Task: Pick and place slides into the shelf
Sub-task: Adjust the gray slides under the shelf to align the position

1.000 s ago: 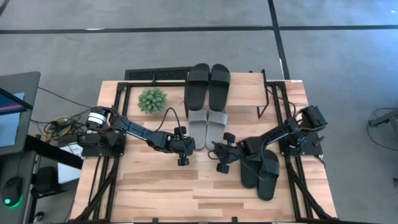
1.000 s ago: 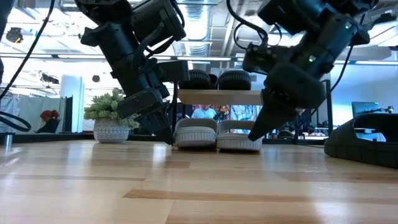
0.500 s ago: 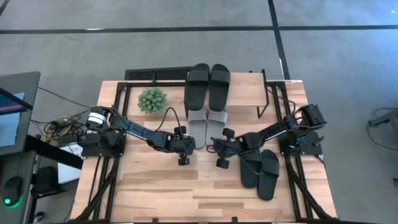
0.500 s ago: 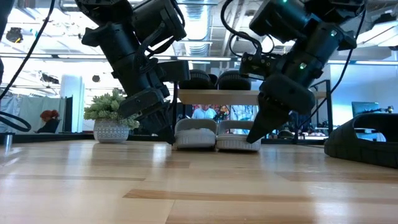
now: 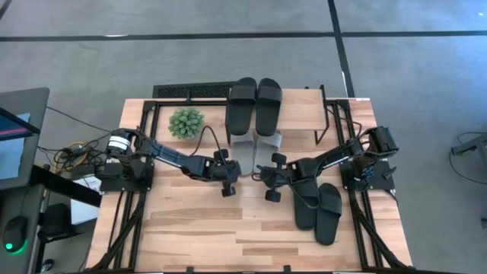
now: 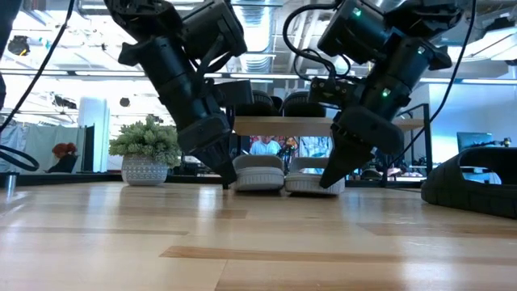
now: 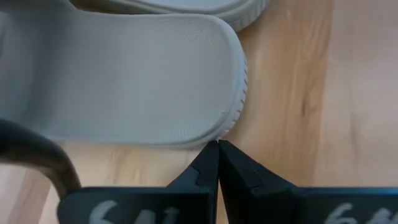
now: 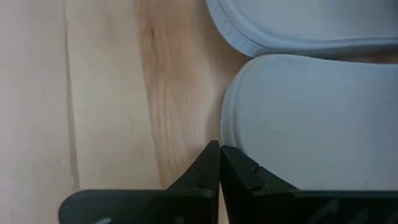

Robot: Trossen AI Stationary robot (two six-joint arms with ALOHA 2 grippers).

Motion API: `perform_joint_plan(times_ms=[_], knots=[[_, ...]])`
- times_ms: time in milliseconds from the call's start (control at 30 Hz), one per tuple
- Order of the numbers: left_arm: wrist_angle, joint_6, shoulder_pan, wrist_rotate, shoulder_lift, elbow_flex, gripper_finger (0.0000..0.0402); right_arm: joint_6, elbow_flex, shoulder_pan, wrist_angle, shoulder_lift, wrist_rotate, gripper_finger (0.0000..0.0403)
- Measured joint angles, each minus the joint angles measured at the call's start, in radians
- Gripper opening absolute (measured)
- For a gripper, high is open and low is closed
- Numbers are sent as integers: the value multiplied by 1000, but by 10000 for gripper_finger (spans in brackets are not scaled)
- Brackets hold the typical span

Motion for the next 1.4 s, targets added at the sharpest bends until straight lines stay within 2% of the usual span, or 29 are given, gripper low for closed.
perform_joint_plan(times_ms=[167,433,600,767,1000,1400], knots=[[-8,0,1,6,1,0,0,13,0,16,-20,-12,2,0],[-6,0,-2,25,27,0,0,176,-83,50,-48,-38,20,0],[-2,0,-5,27,35,0,0,212,-95,43,-111,-88,119,0],[7,1,-4,27,35,0,0,199,-93,-29,-191,-119,152,0],[17,3,-4,27,35,0,0,84,-93,-116,-109,-117,141,0],[9,12,2,-9,35,0,0,22,-93,-207,-131,-117,109,0]])
